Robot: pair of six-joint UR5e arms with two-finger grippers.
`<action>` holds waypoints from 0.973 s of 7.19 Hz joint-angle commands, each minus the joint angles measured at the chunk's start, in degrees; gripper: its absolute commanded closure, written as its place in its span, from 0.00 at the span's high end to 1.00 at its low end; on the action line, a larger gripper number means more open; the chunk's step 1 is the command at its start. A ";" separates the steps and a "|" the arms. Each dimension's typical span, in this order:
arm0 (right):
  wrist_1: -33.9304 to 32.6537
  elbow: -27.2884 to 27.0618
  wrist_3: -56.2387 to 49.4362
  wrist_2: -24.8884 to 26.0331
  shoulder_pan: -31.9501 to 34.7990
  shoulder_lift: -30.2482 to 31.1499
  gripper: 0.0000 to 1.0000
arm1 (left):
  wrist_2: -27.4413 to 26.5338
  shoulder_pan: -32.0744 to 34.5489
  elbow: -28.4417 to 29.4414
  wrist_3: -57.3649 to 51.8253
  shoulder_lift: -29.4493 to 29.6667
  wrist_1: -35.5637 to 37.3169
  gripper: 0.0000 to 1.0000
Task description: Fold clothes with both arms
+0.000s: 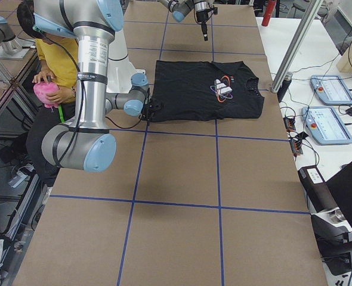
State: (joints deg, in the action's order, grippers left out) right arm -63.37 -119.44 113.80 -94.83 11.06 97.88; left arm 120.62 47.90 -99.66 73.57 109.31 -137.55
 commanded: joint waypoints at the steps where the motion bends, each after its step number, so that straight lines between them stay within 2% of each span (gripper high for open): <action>1: 0.09 -0.88 0.02 -0.27 -0.08 0.12 0.00 | 0.06 -0.09 -0.79 0.70 -1.28 0.00 0.93; 3: 0.26 -5.17 0.37 -0.62 -2.35 4.31 0.00 | -0.73 -2.01 -9.01 9.17 -9.68 -0.09 0.98; 4: 0.26 -6.24 0.98 -0.62 -3.23 4.86 0.00 | -3.95 -5.15 -12.63 11.14 -14.34 -0.09 0.98; 5: 0.26 -6.94 1.85 -0.45 -4.37 4.78 0.00 | -7.99 -8.75 -14.32 13.16 -17.34 0.17 0.98; 7: 0.26 -7.48 3.00 0.08 -6.05 4.69 0.00 | -11.96 -14.38 -14.60 19.64 -19.57 0.35 0.98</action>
State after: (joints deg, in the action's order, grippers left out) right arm -63.11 -126.55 116.19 -95.01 6.00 102.58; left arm 111.42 37.28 -113.74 88.88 91.14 -137.32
